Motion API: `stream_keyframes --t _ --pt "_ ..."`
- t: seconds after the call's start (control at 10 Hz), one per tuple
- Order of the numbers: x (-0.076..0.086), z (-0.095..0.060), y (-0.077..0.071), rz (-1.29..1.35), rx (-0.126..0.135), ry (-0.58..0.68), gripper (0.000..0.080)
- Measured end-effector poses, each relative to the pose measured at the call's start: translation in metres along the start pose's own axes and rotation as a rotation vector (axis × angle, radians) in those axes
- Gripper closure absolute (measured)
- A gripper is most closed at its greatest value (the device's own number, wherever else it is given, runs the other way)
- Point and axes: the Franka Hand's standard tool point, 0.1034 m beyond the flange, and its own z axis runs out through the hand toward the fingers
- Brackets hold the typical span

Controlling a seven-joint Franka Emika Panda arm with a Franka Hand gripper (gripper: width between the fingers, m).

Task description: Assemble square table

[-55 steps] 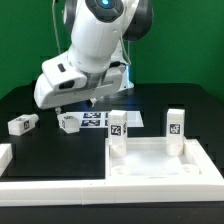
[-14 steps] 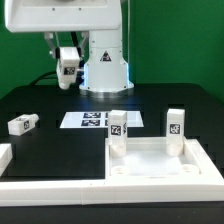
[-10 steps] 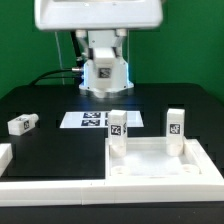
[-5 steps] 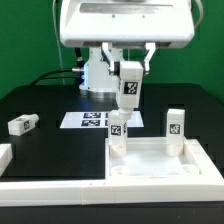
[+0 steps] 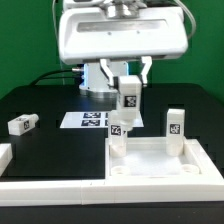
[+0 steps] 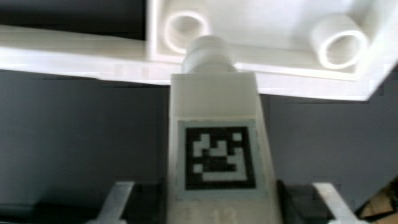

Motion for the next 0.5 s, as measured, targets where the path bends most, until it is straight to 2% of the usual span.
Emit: stream_keyframes --t 0.1,0.3,0.5 --pt "0.002 0.010 -0.003 -0.005 0.008 0.026 0.0509" --pt "0.004 0.027 -0.034 0.089 0.040 0.040 0.0509" --pt "0.004 0.026 -0.028 0.079 0.032 0.039 0.0509"
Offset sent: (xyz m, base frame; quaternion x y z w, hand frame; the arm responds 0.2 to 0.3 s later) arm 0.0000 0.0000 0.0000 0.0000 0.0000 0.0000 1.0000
